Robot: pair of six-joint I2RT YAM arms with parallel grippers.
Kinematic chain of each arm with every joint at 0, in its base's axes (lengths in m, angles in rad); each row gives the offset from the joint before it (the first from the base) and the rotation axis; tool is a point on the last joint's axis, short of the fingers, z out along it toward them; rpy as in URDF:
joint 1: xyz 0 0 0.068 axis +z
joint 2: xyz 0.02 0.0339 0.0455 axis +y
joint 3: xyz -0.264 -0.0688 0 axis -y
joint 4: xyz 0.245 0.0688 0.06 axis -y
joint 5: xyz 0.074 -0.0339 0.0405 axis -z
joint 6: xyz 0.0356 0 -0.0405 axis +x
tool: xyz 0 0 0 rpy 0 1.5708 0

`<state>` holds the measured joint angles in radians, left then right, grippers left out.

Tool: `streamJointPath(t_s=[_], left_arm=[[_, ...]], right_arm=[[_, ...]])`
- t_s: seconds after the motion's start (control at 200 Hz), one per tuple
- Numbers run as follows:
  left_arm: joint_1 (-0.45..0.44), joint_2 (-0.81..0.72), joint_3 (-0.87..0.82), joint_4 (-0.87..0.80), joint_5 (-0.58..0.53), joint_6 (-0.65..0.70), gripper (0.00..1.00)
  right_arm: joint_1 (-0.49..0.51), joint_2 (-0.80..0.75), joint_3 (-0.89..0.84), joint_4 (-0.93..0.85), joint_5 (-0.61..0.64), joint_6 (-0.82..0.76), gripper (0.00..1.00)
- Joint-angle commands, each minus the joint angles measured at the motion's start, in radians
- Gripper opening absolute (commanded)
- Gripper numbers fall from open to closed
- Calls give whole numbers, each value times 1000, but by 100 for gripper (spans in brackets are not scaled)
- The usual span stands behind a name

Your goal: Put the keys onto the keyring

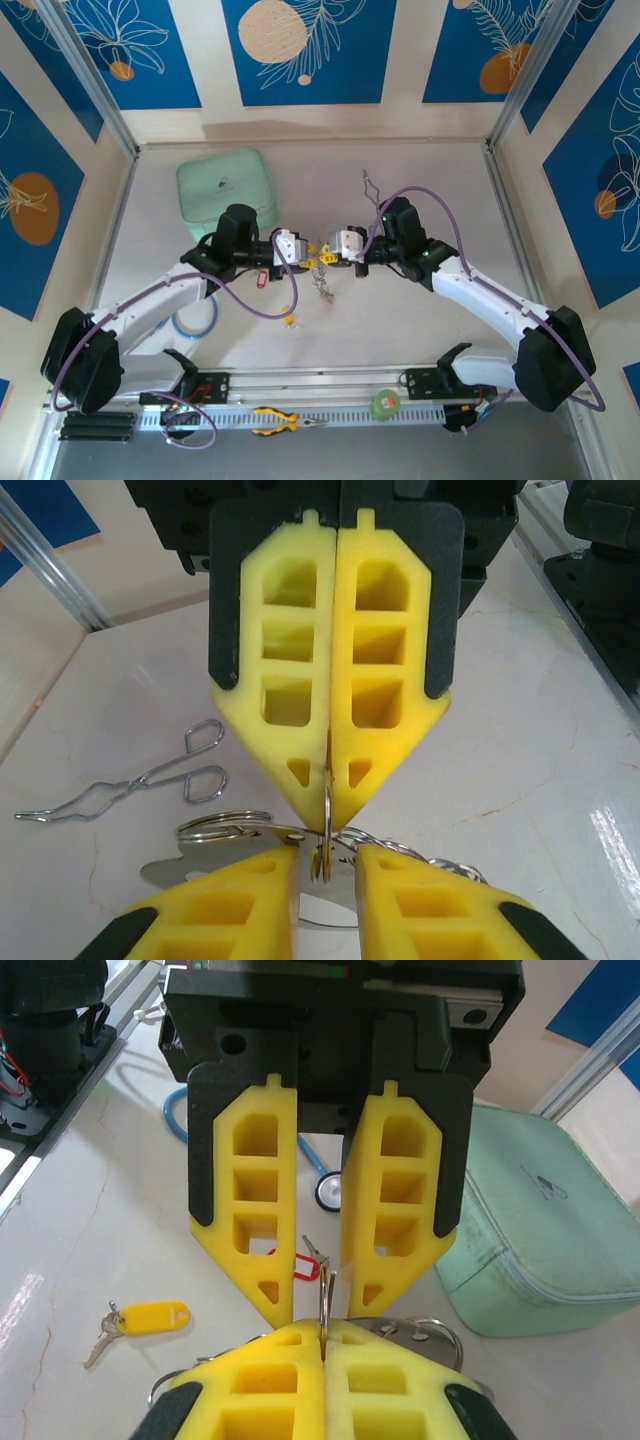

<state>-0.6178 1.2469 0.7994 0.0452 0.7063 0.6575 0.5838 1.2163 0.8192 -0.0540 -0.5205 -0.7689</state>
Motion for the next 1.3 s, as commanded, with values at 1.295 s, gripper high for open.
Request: streamJointPath(t_s=[1.295], left_arm=[[-50, -41, 5, 25, -75, 126, 0]], right_arm=[[7, -54, -3, -51, 82, -30, 12]])
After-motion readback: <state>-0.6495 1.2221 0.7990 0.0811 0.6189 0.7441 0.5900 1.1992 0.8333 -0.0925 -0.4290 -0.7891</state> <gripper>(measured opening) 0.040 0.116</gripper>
